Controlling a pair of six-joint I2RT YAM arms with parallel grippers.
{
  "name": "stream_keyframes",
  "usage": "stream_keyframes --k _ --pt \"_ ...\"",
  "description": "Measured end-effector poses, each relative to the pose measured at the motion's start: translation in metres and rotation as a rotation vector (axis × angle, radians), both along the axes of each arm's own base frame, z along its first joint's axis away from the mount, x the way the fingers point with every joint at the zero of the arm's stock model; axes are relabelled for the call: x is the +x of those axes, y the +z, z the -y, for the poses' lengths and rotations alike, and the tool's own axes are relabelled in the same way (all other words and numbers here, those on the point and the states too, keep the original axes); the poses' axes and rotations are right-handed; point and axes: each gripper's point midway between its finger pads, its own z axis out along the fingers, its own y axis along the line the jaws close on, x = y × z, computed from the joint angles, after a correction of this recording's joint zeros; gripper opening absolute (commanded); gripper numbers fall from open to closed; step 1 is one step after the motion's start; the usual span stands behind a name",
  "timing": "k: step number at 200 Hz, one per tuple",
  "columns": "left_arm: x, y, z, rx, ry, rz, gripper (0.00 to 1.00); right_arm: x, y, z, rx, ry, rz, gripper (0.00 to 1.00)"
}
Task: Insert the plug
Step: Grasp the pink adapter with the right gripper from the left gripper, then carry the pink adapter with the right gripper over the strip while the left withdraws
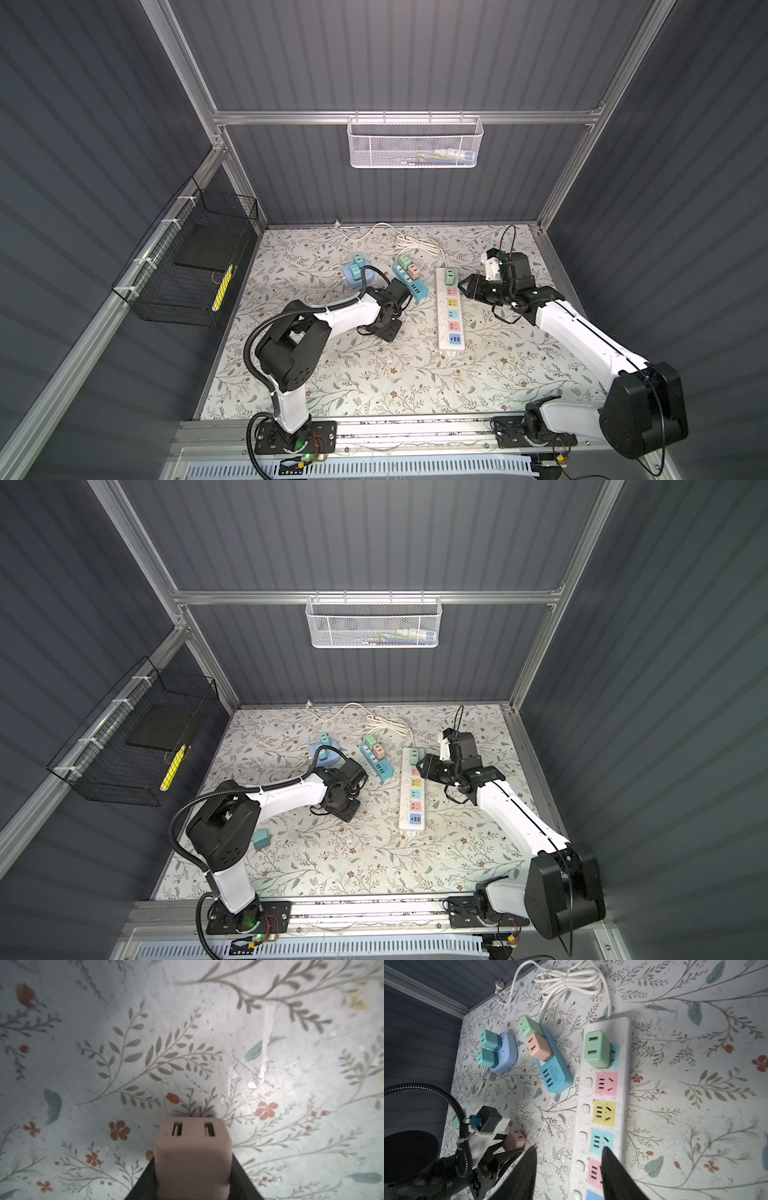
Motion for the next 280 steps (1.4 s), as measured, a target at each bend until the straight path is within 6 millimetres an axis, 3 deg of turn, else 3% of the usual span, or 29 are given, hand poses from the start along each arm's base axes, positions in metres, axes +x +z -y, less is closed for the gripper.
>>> stream_keyframes --k 16,55,76,107,127,157,212,280 --pt "0.006 0.031 0.007 -0.093 -0.023 0.104 0.34 -0.004 0.004 -0.008 0.036 0.041 0.001 0.56" --pt "0.02 0.147 0.042 -0.437 -0.191 0.505 0.27 -0.016 0.02 -0.035 0.103 0.167 0.012 0.51" --pt "0.027 0.177 0.06 -0.509 -0.29 0.636 0.29 -0.023 0.039 -0.055 0.12 0.246 0.042 0.51" --pt "0.034 0.17 0.081 -0.516 -0.396 0.659 0.3 -0.031 0.061 -0.076 0.146 0.332 0.09 0.51" --pt "0.034 0.162 0.087 -0.515 -0.429 0.648 0.29 -0.038 0.065 -0.086 0.166 0.374 0.094 0.51" --pt "0.033 0.165 0.093 -0.538 -0.454 0.647 0.29 -0.045 0.07 -0.099 0.192 0.424 0.105 0.5" --pt "0.031 0.168 0.096 -0.556 -0.47 0.639 0.29 -0.034 0.041 -0.115 0.193 0.44 0.043 0.46" --pt "0.029 0.17 0.098 -0.572 -0.48 0.638 0.31 -0.029 0.043 -0.127 0.209 0.451 0.049 0.36"
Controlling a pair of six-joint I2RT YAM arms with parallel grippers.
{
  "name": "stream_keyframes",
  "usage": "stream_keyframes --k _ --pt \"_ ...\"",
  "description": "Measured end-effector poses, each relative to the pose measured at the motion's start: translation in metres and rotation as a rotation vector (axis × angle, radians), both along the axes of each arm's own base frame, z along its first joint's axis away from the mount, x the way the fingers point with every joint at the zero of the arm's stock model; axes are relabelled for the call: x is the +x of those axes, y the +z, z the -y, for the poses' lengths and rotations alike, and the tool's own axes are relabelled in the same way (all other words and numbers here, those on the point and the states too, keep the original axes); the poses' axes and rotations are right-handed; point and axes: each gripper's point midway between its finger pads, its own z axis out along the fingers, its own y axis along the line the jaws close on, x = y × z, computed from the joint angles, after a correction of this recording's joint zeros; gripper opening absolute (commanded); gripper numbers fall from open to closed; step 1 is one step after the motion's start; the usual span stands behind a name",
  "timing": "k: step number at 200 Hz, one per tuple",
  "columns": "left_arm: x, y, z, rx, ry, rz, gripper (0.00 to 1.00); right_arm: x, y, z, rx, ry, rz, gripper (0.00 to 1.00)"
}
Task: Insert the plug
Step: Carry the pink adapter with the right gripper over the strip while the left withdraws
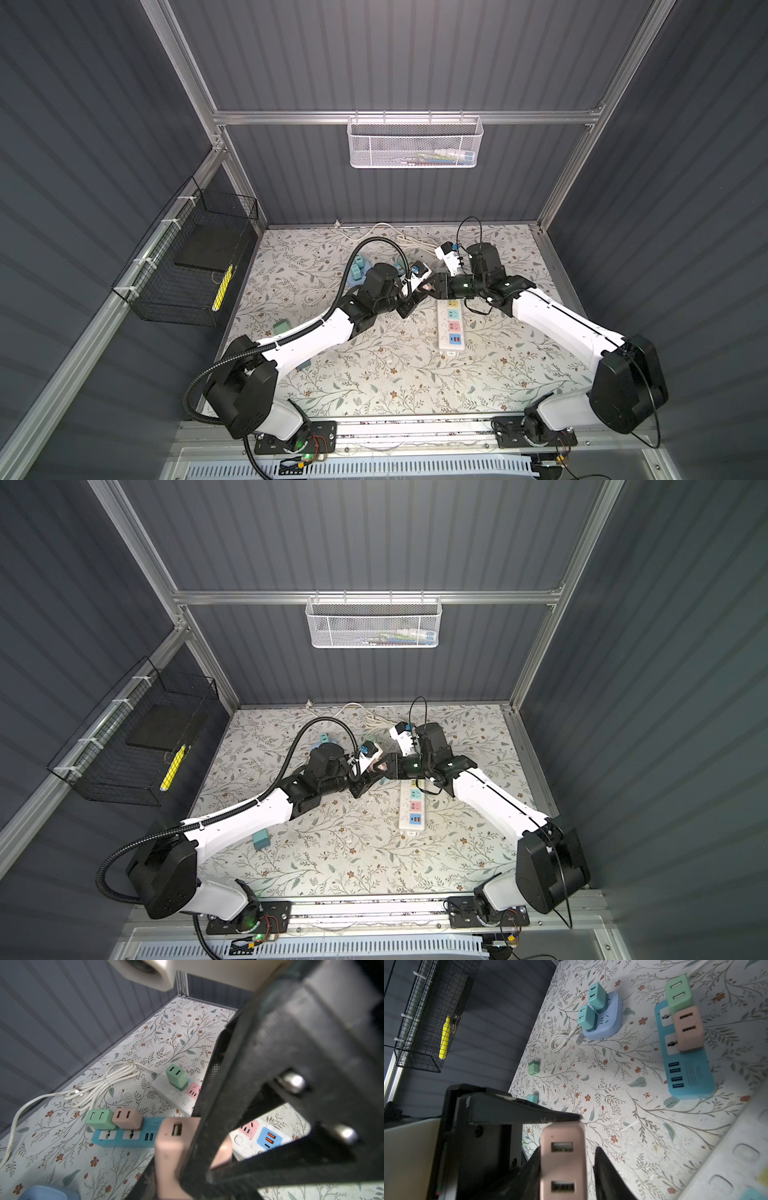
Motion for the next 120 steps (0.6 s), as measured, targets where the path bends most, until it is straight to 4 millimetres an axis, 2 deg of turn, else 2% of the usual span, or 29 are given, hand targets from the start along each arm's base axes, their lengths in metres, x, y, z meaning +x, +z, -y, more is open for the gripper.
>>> stream_keyframes --k 13,31,56,76,94,107,120 --pt "0.0 0.0 0.0 0.001 0.0 -0.001 0.34 0.001 0.0 -0.002 0.002 0.0 -0.004 0.3" --pt "-0.001 0.0 0.0 -0.003 -0.002 -0.01 0.48 0.001 -0.001 -0.003 -0.002 0.001 0.006 0.26" --pt "0.001 0.004 -0.003 -0.013 0.027 -0.01 0.8 0.002 -0.001 -0.004 -0.015 -0.011 0.016 0.23" --pt "0.005 0.013 -0.011 -0.039 0.096 -0.007 0.94 0.007 0.001 0.0 -0.041 -0.049 0.043 0.23" --pt "0.005 0.027 -0.029 -0.109 0.194 0.0 1.0 0.012 0.005 0.011 -0.084 -0.111 0.093 0.23" --pt "0.005 0.036 -0.046 -0.179 0.29 -0.004 1.0 0.017 0.004 0.023 -0.128 -0.169 0.132 0.22" --pt "0.008 0.037 -0.065 -0.24 0.406 -0.031 0.96 0.023 -0.003 0.037 -0.185 -0.235 0.166 0.24"
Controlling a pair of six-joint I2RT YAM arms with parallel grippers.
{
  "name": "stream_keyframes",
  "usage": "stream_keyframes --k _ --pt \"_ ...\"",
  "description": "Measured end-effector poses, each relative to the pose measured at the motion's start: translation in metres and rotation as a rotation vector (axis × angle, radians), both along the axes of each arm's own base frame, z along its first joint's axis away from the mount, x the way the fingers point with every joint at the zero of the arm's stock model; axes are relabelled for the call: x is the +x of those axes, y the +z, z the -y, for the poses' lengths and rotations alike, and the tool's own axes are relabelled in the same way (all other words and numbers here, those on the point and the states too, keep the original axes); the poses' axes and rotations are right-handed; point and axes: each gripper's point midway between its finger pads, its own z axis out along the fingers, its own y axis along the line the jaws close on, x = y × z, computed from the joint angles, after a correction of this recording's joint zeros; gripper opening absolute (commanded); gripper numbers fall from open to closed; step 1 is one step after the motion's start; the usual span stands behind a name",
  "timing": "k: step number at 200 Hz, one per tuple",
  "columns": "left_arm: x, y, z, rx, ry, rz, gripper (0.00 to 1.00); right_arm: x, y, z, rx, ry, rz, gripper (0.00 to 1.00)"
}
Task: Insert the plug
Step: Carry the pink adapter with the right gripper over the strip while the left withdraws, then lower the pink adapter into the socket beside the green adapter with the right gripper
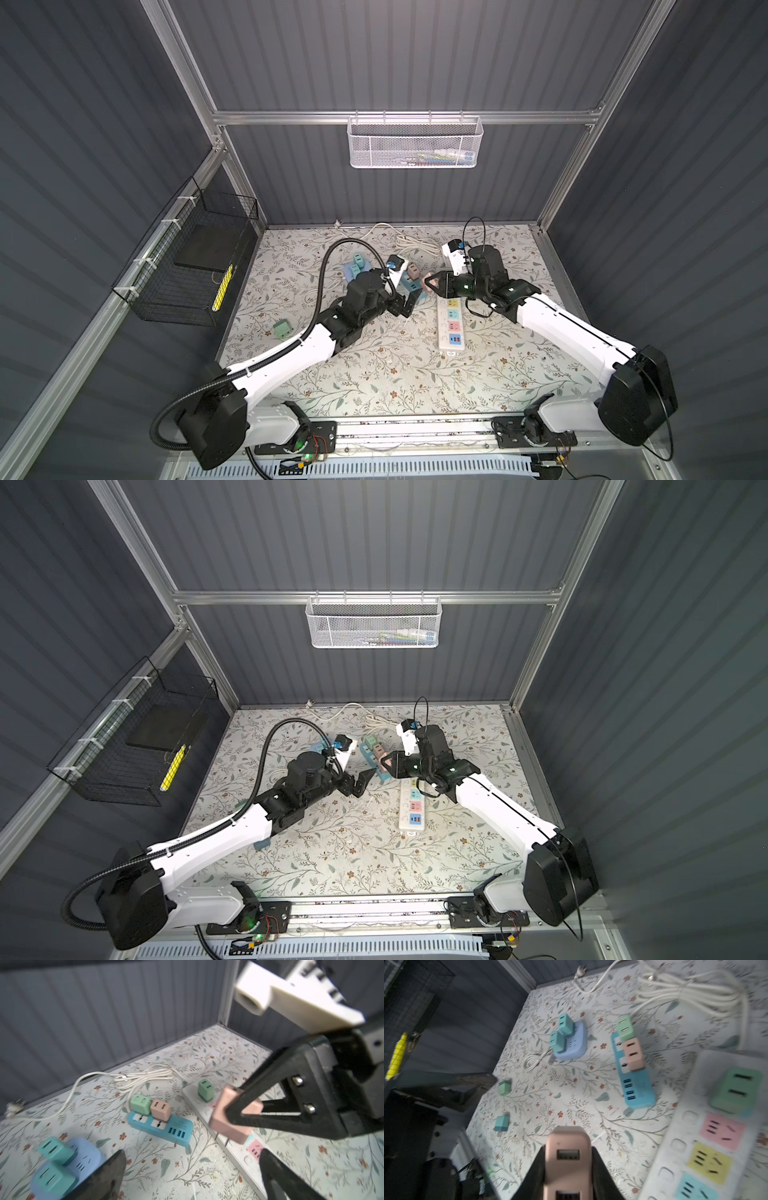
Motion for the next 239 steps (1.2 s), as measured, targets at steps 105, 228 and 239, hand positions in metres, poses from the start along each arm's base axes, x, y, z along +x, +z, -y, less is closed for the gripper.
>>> stream_keyframes --k 105,228,239 --pt "-0.008 -0.107 -0.091 -0.034 0.55 -0.347 0.98 0.035 -0.116 0.076 -0.436 -0.317 0.0 0.22" --pt "-0.006 -0.094 -0.089 -0.043 0.522 -0.306 0.99 0.068 -0.123 0.079 -0.468 -0.411 0.015 0.22" --pt "-0.006 -0.092 -0.091 -0.035 0.524 -0.295 1.0 0.068 -0.123 0.078 -0.464 -0.412 0.013 0.23"
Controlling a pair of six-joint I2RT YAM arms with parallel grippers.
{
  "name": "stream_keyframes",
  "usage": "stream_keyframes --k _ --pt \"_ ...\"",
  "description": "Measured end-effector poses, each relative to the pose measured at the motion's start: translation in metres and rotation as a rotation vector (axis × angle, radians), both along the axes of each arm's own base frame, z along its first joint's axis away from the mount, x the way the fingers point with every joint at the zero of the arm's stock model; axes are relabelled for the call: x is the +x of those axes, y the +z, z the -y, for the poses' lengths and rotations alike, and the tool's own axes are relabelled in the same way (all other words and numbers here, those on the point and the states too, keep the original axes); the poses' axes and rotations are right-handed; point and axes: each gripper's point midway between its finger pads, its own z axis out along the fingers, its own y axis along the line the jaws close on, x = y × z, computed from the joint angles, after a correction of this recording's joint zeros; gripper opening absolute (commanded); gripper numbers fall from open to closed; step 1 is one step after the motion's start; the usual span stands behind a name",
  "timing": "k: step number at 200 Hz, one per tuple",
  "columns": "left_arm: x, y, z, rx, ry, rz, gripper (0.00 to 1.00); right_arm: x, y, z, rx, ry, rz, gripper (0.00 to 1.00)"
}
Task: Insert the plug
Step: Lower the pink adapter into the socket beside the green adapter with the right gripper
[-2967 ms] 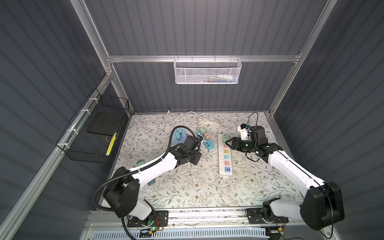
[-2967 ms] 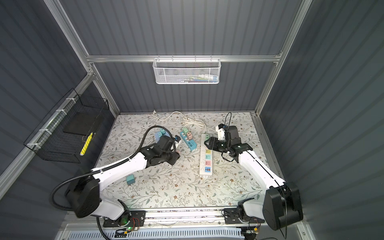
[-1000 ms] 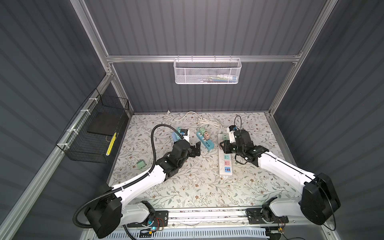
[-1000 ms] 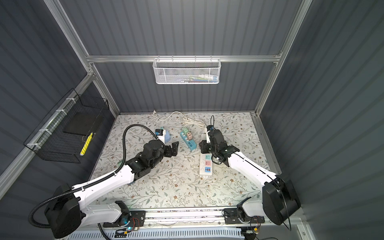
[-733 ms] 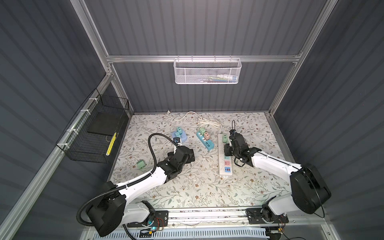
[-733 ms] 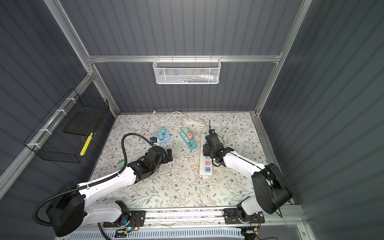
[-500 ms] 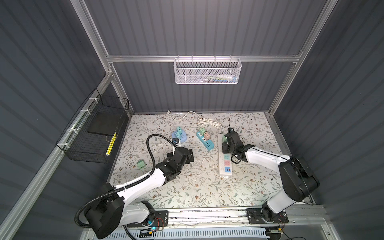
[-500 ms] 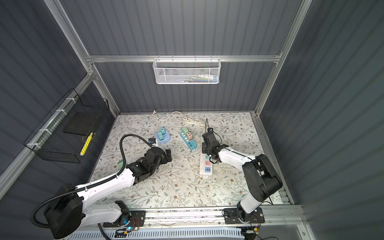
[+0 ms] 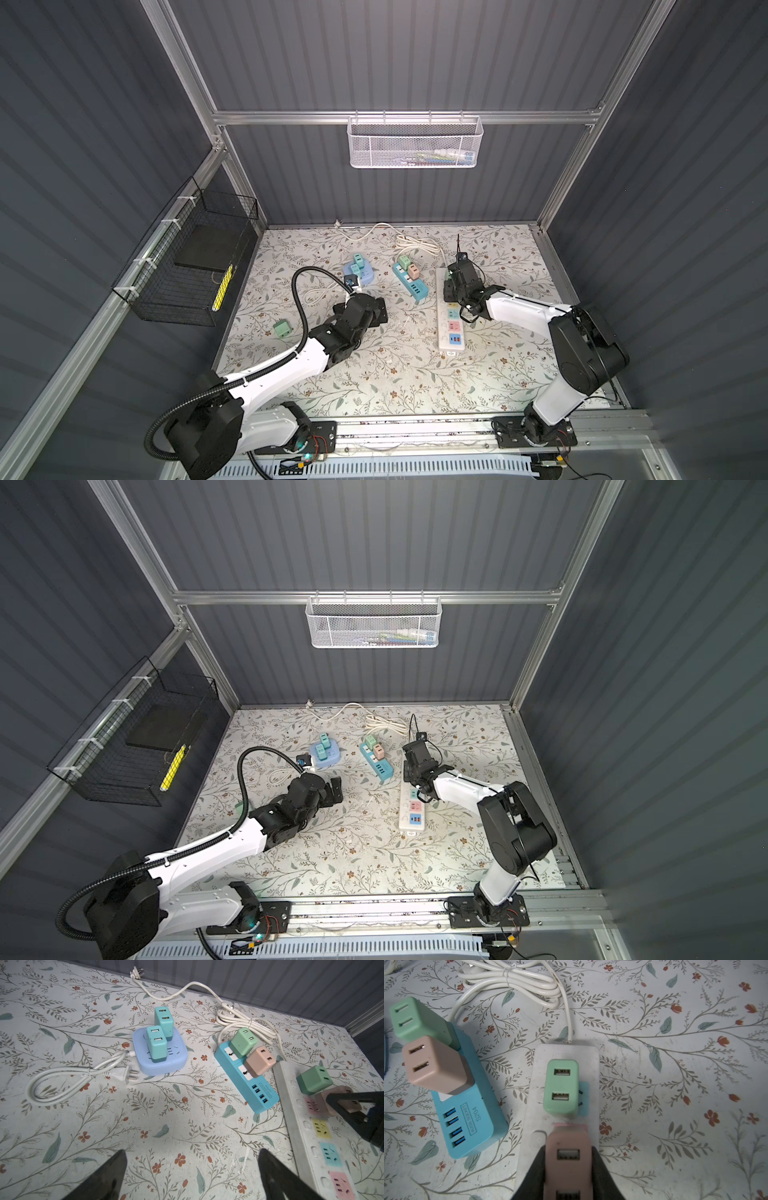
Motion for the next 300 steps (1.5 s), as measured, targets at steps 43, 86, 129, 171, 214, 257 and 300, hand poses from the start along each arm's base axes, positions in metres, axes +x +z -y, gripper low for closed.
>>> stream_keyframes --k 43,86,129,171,214,257,300 --pt "0.0 -0.002 -0.005 0.031 0.009 -0.001 1.0 0.0 -0.001 -0.001 0.016 -0.005 -0.002 0.23" --pt "-0.001 -0.003 -0.008 0.041 0.012 -0.009 1.0 0.004 -0.002 -0.004 0.041 -0.013 0.007 0.23" --pt "-0.002 0.0 -0.011 0.04 0.016 -0.004 1.0 0.004 -0.009 -0.005 0.056 -0.028 -0.007 0.23" --pt "-0.001 0.001 -0.013 0.04 0.025 -0.001 1.0 0.005 -0.01 -0.004 0.039 -0.038 -0.027 0.23" --pt "-0.001 0.001 -0.014 0.04 0.025 -0.001 1.0 0.007 -0.016 -0.005 0.0 -0.051 -0.055 0.22" --pt "-0.005 -0.001 -0.018 0.038 0.027 0.0 1.0 0.006 -0.02 -0.006 -0.011 -0.062 -0.058 0.24" --pt "-0.007 -0.001 -0.02 0.036 0.027 0.001 1.0 0.005 -0.02 -0.006 -0.004 -0.076 -0.045 0.31"
